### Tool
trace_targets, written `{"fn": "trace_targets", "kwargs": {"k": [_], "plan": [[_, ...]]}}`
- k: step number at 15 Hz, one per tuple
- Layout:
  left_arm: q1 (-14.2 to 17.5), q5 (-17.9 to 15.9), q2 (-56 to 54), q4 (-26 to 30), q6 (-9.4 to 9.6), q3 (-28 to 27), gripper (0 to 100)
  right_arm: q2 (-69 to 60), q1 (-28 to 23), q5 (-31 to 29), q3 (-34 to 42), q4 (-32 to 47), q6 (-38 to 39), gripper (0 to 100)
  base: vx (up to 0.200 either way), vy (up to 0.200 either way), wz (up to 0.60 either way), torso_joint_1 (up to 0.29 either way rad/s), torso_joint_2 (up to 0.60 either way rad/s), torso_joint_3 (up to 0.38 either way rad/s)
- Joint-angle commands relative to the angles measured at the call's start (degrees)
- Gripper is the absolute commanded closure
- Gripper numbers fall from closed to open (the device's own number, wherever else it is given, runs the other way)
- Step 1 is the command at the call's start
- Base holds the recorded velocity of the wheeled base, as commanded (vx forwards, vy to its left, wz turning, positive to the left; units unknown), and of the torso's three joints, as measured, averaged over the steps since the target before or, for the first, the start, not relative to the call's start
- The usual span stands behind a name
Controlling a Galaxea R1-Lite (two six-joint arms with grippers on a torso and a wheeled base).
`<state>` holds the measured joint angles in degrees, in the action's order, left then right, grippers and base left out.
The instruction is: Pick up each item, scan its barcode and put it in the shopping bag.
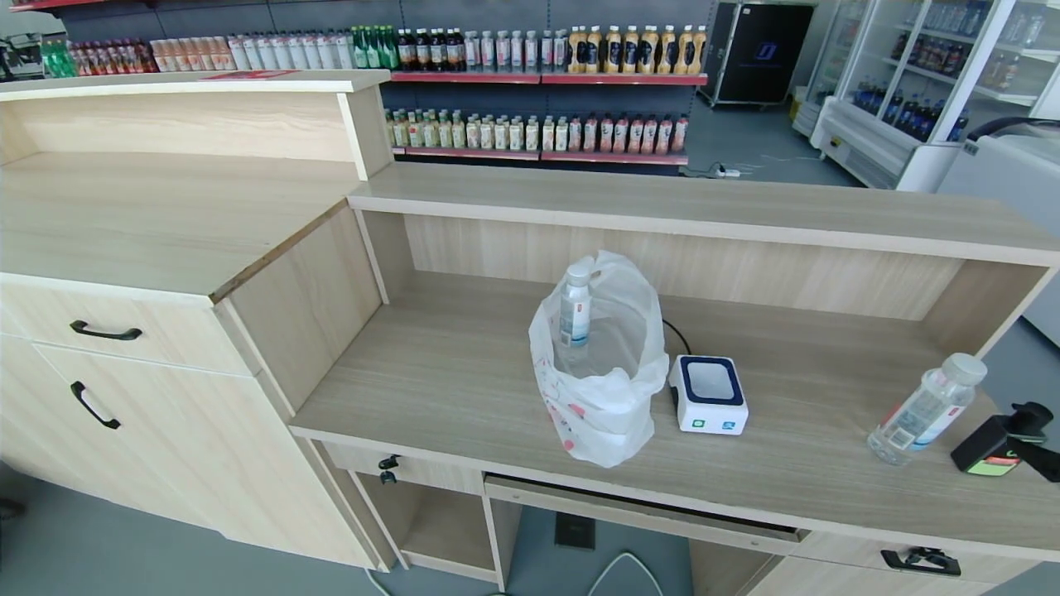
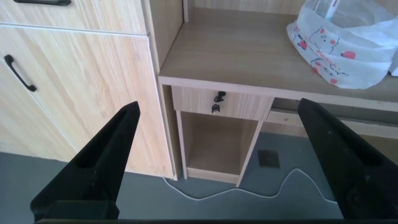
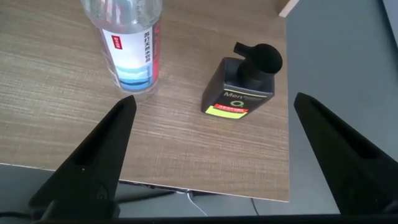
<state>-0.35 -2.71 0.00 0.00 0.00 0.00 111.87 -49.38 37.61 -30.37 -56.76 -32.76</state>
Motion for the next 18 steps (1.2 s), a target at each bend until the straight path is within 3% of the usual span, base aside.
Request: {"fn": "trace_targets", "kwargs": {"k": [1,10,18], "plan": [[0.0,0.0,0.1,0.0,0.00,0.0,0,4.5,0.7,1.5,-0.5,-1.4,0.1,0,0.000,0.000,0.00,0.000,0.00,0.000],[0.0,0.0,0.1,0.0,0.00,0.0,0,9.6,8.9,2.6,-5.9,-6.3,3.6,0,0.000,0.000,0.00,0.000,0.00,0.000],[0.0,0.0,0.1,0.0,0.00,0.0,0,13.3,12.5,2.5,-9.1,-7.7,3.8,0,0.000,0.000,0.00,0.000,0.00,0.000]]}}
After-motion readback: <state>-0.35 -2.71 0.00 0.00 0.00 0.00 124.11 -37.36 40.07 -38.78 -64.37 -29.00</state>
